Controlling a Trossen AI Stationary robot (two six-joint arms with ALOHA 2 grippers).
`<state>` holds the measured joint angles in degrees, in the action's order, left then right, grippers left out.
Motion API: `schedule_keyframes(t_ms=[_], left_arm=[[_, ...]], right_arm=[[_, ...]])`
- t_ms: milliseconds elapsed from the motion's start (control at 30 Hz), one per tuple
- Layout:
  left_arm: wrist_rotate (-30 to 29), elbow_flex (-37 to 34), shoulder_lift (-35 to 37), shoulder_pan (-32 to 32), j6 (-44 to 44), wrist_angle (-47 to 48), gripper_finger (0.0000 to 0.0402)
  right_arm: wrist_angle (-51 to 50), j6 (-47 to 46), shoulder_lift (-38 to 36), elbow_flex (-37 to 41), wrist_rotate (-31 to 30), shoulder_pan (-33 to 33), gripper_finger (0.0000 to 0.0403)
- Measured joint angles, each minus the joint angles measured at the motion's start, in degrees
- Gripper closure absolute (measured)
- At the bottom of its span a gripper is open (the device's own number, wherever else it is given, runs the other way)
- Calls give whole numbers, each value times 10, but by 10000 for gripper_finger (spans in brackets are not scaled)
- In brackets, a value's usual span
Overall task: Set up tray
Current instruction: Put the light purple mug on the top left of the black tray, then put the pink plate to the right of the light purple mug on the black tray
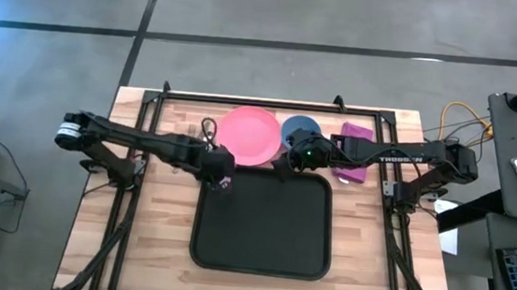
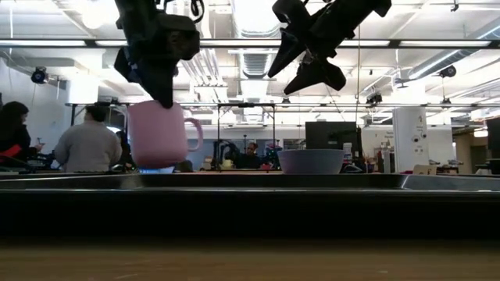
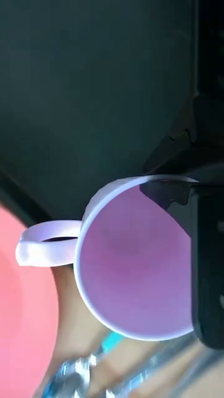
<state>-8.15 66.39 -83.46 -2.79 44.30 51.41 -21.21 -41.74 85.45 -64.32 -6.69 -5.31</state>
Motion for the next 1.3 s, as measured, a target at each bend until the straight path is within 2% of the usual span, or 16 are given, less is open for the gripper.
schedule_keyframes(t_ms=[133, 300, 433, 533, 767, 933, 1100, 1300], left_arm=[[-6, 0, -29, -22, 34, -14, 402], [-10, 0, -68, -39, 38, -17, 402], [-24, 1, -82, -53, 29, -18, 401], [-36, 0, -81, -60, 33, -18, 396], [-68, 2, -46, -82, 58, -14, 366], [-90, 2, -10, -92, 64, -13, 333], [-95, 2, 39, -93, 86, -10, 305], [-128, 2, 112, -105, 90, -17, 300]], right_arm=[[-5, 6, 0, 3, 14, -3, 180], [-39, -103, 0, 9, 26, -3, 179], [-33, -203, 7, 21, 3, -2, 174], [-35, -236, 23, 22, -8, -3, 166], [-6, -300, 74, 22, -10, -3, 142], [32, -334, 106, 22, -51, -10, 132], [56, -393, 145, 22, -53, -30, 133], [109, -437, 188, 21, -49, -50, 144]])
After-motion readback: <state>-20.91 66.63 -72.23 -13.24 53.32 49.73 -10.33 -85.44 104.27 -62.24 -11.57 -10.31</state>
